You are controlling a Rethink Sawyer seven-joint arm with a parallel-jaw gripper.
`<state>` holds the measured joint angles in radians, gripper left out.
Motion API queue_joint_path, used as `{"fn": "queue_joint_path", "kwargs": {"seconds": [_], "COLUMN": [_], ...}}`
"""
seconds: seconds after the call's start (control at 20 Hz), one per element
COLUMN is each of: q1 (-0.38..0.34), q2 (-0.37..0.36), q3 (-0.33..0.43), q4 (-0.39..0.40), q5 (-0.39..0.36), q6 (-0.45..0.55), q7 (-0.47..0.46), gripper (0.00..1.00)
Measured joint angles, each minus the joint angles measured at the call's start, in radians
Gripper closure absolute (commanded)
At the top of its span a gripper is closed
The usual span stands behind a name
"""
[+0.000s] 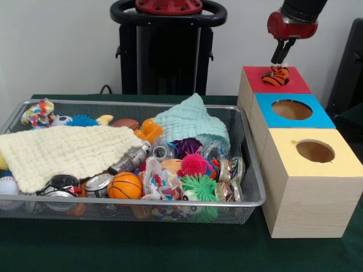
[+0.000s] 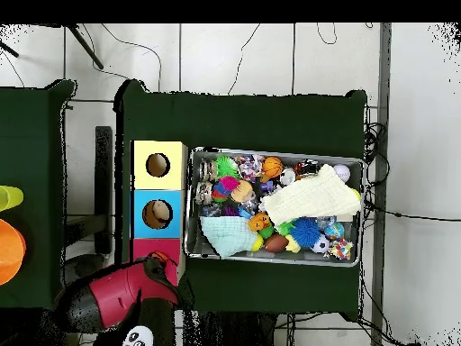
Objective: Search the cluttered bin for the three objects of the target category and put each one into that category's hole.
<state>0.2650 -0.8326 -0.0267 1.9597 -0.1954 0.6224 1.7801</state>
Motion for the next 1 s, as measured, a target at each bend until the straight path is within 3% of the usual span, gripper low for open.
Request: {"fn": "queue_joint_path", "kwargs": {"seconds": [0.55, 1.0], "q1": [0.024, 0.029], "q2": [0.042, 0.044], "q3": [-0.021, -0.028], "q4": [-0.002, -0.002], "q5": [0.000, 0.001], "q6": [-0.101, -0.109], "q7": [0.000, 0.000], "gripper": [1.00, 1.00]}}
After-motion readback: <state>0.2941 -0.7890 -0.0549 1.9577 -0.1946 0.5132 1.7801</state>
